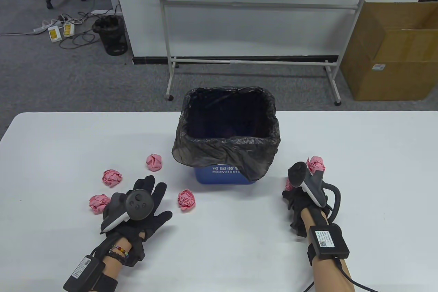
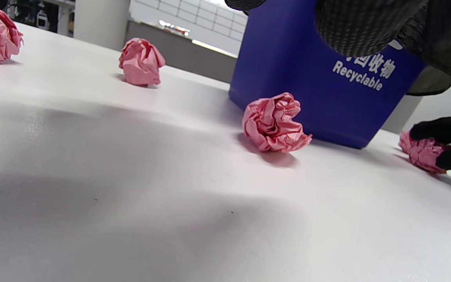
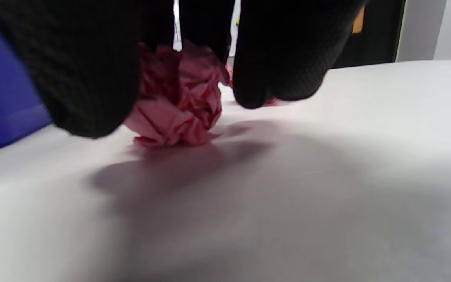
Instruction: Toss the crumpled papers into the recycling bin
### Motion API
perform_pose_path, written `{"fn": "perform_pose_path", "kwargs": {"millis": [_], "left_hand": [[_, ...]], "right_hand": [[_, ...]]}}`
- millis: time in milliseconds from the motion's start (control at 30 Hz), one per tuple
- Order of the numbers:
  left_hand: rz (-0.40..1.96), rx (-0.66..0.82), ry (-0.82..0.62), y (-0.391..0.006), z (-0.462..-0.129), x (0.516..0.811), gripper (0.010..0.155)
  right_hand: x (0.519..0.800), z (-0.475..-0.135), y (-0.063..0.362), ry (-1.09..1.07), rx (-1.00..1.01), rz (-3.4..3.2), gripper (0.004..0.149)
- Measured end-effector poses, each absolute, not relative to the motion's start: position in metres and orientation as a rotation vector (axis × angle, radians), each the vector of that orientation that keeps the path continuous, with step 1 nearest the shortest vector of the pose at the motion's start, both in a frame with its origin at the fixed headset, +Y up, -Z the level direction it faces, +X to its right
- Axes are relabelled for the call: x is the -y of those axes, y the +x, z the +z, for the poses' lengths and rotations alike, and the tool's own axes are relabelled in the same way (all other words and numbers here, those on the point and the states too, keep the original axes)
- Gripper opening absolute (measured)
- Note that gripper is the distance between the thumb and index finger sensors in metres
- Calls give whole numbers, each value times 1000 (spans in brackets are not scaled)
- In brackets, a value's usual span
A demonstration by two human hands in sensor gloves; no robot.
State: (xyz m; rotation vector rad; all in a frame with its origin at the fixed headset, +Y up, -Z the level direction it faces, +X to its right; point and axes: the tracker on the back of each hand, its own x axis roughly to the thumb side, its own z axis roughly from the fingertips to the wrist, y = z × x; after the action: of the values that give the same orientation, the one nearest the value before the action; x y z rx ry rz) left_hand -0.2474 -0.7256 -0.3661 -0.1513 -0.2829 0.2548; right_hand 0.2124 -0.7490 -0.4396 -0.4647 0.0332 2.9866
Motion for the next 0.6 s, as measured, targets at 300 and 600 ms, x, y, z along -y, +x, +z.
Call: {"fn": "perform_pose_path", "kwargs": {"millis": [300,600], "left_hand": [[249,284,-153,-246,-366,726,85],[244,293,-151,-244,-365,726,85]], "right_hand": [[740,-435,217,-461,39,2936,68],[718,-414,209,-331,-91,2853,68]]}}
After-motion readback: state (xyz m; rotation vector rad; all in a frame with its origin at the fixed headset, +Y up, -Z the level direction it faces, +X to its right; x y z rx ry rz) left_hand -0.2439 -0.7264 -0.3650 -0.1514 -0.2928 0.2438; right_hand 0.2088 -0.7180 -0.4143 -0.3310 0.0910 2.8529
